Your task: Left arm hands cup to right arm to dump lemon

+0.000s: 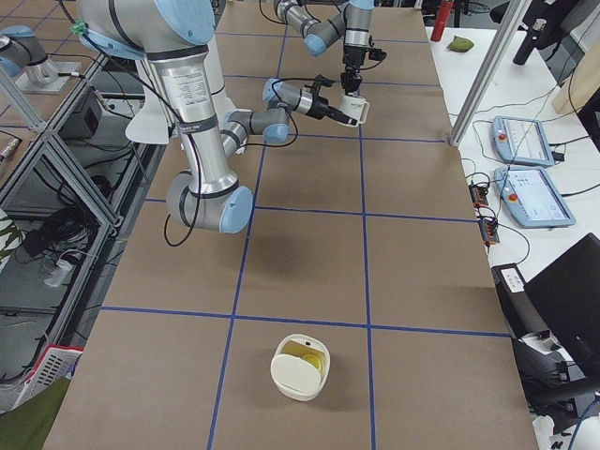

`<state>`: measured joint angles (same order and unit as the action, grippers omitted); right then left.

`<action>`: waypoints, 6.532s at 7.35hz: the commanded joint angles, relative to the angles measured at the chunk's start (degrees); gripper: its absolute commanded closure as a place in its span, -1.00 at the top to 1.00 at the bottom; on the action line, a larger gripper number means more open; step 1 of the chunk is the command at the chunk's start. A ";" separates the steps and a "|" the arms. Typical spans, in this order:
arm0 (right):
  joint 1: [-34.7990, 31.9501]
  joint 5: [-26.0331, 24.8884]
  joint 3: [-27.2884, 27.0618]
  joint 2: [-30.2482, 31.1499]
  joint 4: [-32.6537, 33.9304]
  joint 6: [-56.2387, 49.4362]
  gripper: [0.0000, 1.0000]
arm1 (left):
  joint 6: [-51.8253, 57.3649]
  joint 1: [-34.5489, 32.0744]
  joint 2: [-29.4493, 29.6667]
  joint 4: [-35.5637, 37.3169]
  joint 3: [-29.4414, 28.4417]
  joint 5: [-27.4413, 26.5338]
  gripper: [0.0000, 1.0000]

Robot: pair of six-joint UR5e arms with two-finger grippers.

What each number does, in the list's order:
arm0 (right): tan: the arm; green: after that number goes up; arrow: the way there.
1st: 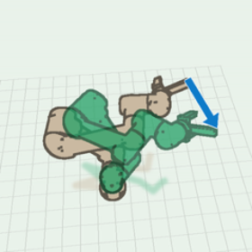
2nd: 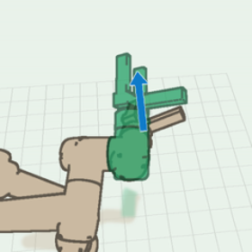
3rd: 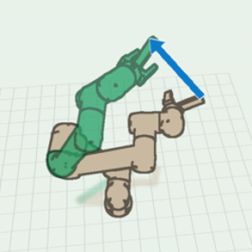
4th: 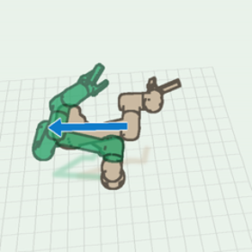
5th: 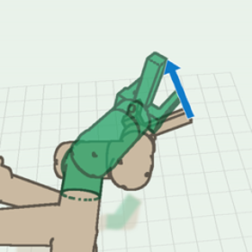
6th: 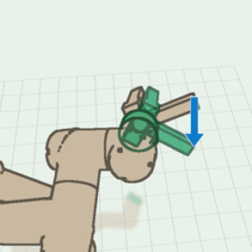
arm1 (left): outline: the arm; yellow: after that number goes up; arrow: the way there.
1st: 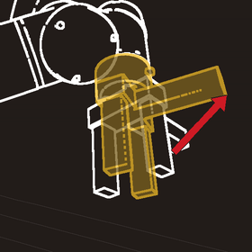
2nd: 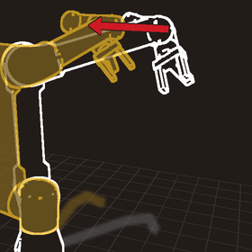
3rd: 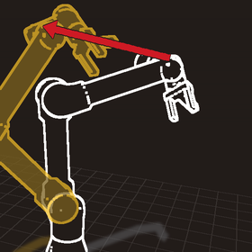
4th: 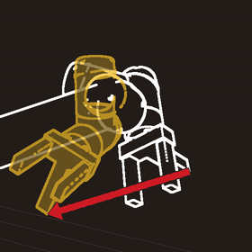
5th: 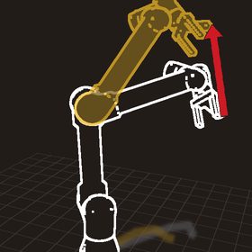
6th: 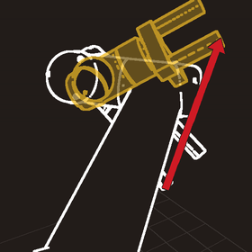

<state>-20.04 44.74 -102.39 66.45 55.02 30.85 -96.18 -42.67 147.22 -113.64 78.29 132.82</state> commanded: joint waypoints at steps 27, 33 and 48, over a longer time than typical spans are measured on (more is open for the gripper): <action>-50.80 84.37 3.25 12.65 33.84 -26.19 1.00 | 51.00 -19.38 -56.16 6.59 18.13 -2.92 -0.46; -51.58 83.14 3.25 17.22 33.92 -26.02 1.00 | 55.98 -20.95 -60.73 3.43 26.38 0.60 1.00; -72.22 94.49 2.64 29.51 33.92 -32.78 1.00 | 92.58 -43.81 -57.83 17.14 16.28 -3.00 1.00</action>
<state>-90.02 140.19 -99.45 95.13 88.87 -1.56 -3.63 -86.45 89.44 -96.69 94.64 129.95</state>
